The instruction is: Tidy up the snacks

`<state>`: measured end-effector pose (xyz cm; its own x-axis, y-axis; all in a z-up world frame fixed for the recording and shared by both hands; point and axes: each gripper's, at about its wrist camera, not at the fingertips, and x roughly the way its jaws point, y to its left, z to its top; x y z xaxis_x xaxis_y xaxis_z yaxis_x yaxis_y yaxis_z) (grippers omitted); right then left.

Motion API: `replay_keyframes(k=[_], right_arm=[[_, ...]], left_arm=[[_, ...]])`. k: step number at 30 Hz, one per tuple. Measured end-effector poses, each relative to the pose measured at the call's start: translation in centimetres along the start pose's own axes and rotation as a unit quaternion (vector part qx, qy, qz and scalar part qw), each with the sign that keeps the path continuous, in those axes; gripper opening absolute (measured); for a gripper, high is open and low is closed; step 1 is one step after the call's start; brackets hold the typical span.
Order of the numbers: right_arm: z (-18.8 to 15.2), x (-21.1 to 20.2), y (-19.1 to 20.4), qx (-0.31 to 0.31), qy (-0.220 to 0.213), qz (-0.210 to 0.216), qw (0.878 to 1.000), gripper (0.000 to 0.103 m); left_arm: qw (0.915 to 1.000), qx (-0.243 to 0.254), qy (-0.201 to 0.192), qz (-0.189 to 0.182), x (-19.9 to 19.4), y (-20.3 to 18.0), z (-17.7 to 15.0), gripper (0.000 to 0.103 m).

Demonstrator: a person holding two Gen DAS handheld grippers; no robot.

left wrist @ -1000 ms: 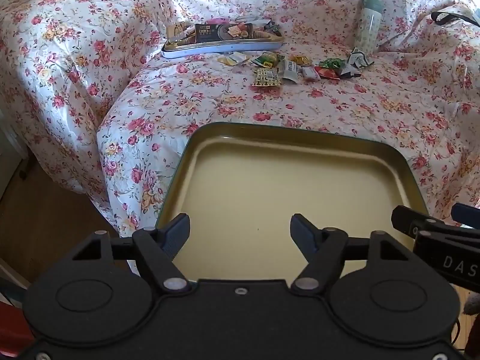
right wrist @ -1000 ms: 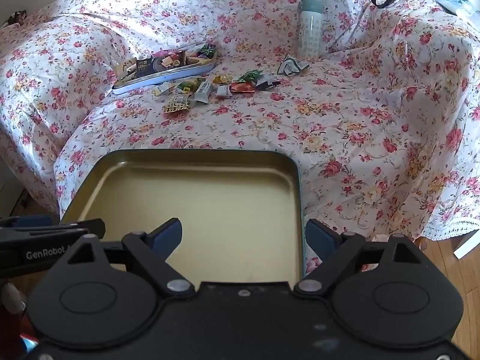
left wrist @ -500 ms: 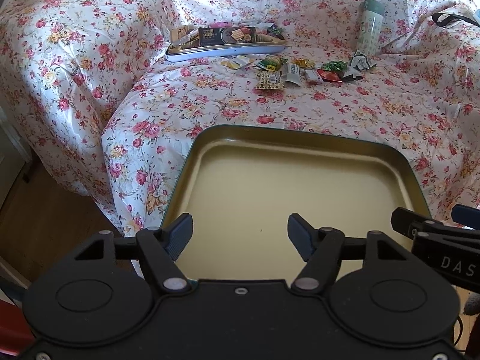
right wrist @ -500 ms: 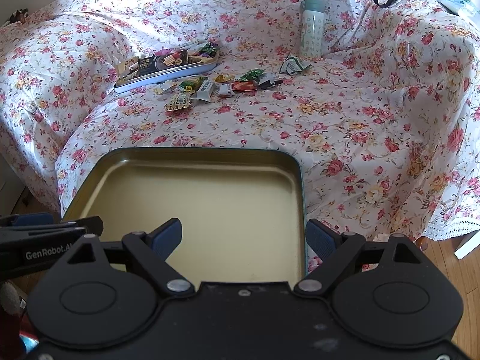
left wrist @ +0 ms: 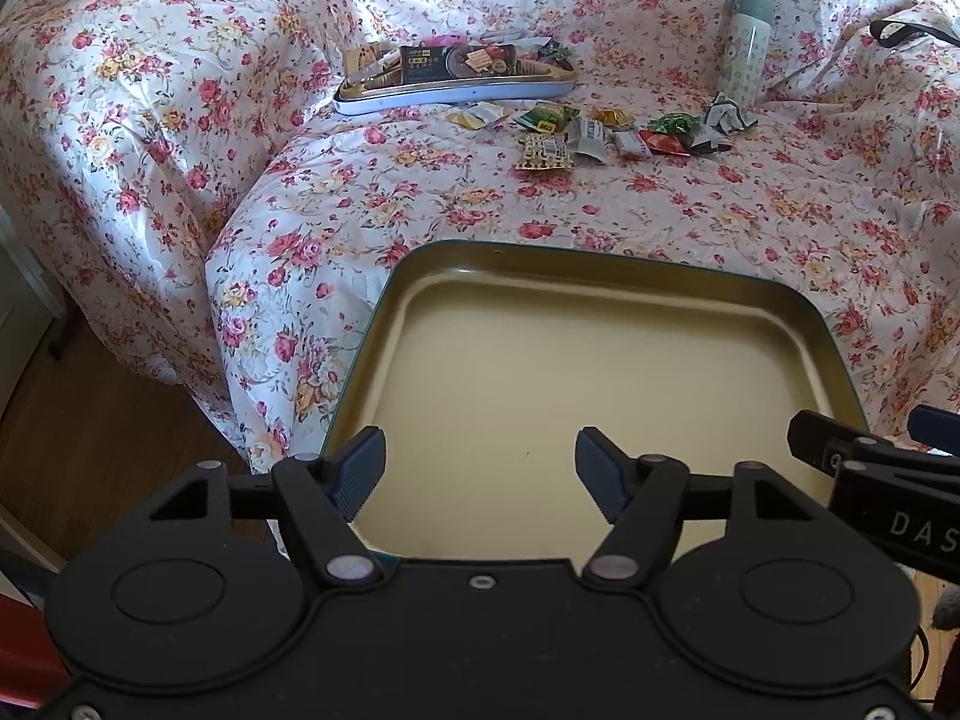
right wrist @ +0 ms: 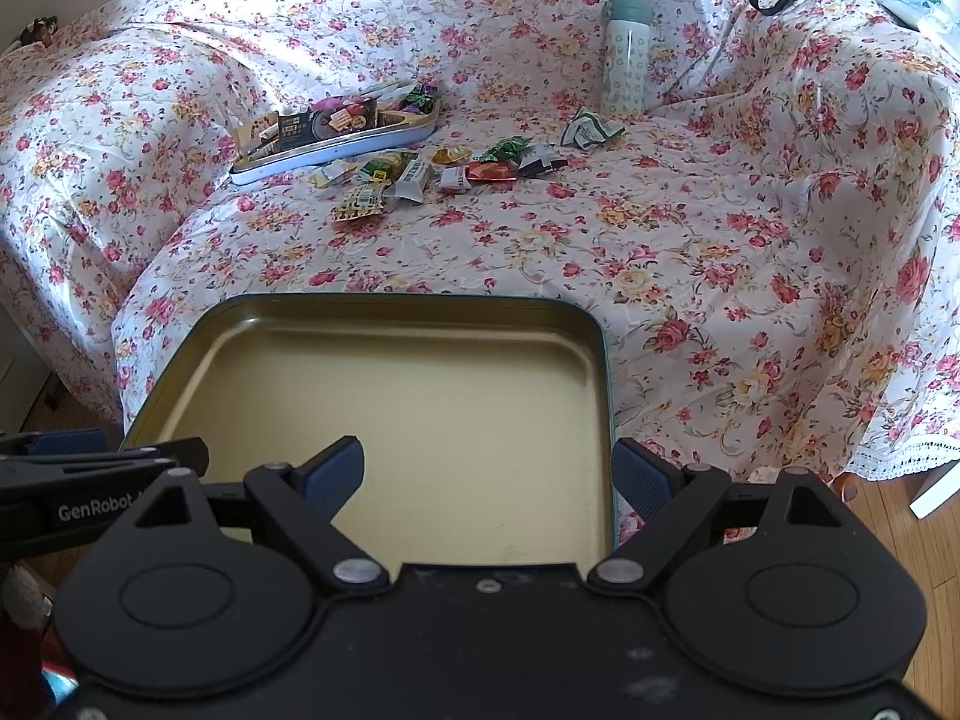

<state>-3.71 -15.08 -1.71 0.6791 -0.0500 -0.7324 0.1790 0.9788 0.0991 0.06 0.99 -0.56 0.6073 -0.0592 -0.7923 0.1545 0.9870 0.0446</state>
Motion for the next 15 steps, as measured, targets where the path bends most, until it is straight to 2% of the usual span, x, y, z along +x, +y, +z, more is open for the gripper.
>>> replay_keyframes(k=[15], right_arm=[[-0.03,0.01,0.04,0.0,0.0,0.0,1.0,0.094]], left_arm=[[1.0,0.001,0.007,0.0,0.19,0.04,-0.08,0.071]])
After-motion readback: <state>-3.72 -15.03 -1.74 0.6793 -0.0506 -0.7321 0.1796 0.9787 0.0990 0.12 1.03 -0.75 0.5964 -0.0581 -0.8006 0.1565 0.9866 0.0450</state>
